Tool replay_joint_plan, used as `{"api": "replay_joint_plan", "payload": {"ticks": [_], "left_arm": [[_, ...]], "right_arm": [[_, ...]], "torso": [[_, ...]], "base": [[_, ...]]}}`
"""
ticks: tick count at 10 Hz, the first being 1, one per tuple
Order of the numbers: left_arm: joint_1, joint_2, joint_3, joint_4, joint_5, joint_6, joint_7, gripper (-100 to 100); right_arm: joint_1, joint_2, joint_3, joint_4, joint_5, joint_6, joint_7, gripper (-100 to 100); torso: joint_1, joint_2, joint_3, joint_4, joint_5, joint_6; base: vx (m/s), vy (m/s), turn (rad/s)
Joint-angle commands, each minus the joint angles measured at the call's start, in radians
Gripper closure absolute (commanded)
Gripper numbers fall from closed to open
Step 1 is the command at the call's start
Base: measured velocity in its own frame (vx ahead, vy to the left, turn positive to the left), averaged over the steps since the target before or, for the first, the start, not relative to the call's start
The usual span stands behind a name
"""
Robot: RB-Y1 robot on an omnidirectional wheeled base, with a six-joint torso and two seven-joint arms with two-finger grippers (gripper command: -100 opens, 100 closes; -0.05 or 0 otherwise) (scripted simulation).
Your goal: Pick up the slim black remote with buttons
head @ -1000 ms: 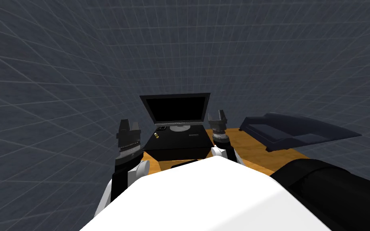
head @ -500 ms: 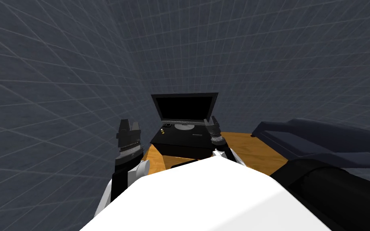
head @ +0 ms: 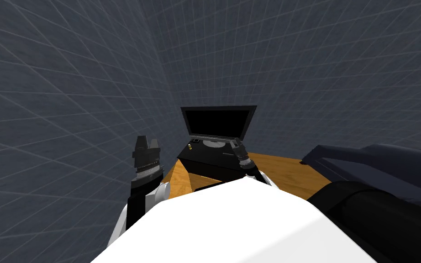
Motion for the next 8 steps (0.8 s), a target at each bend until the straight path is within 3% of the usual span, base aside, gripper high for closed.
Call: {"api": "replay_joint_plan", "payload": {"ticks": [1, 3, 8], "left_arm": [[0.000, 0.000, 0.000, 0.000, 0.000, 0.000, 0.000, 0], [0.000, 0.000, 0.000, 0.000, 0.000, 0.000, 0.000, 0], [0.000, 0.000, 0.000, 0.000, 0.000, 0.000, 0.000, 0]], "right_arm": [[0.000, -0.018, 0.007, 0.028, -0.001, 0.000, 0.007, -100], [0.009, -0.084, 0.042, 0.109, 0.001, -0.010, 0.033, -100], [0.013, -0.155, 0.082, 0.245, 0.006, -0.019, 0.063, -100]], "torso": [[0.000, 0.000, 0.000, 0.000, 0.000, 0.000], [0.000, 0.000, 0.000, 0.000, 0.000, 0.000], [-0.001, 0.000, 0.000, 0.000, 0.000, 0.000]], "base": [[-0.023, -0.005, 0.142], [-0.036, 0.007, 0.339], [-0.030, -0.002, 0.243]]}}
